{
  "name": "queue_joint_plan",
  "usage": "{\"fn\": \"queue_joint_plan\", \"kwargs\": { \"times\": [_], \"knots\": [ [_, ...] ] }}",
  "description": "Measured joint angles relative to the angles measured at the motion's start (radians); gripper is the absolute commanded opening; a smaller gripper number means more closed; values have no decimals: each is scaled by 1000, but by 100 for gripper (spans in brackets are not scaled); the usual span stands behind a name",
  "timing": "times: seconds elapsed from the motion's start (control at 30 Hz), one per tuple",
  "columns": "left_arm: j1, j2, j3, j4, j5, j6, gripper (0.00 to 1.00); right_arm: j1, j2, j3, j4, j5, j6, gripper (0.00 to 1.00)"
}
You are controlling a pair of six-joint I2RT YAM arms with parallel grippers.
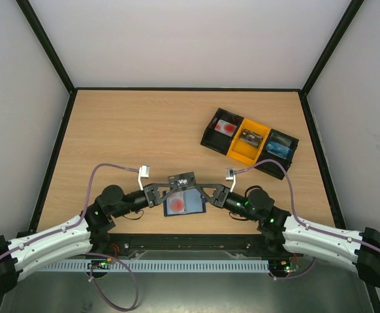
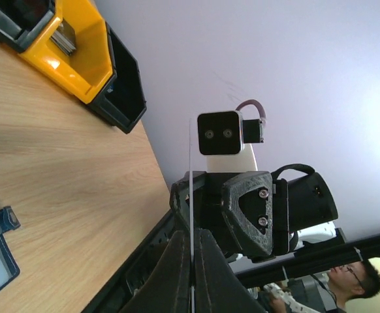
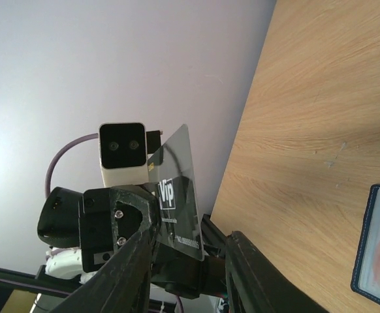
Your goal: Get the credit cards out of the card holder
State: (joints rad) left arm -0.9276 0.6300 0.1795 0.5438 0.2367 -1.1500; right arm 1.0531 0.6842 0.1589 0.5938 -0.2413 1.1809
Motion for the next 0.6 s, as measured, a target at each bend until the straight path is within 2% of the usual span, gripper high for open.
{"fn": "queue_joint_plan", "kwargs": {
  "times": [0.27,0.37,0.53,0.6],
  "knots": [
    [2,30,-9,51,18,-39,3,0,42,0,45,-27,25,14],
    [2,30,-11,56,18,-43,3,0,42,-2,53,-31,31,3],
    [3,30,-16,56,18,-47,3,0,41,-13,66,-31,37,2],
    [3,30,-16,56,17,-48,9,0,41,-13,69,-32,38,2]
  ]
}}
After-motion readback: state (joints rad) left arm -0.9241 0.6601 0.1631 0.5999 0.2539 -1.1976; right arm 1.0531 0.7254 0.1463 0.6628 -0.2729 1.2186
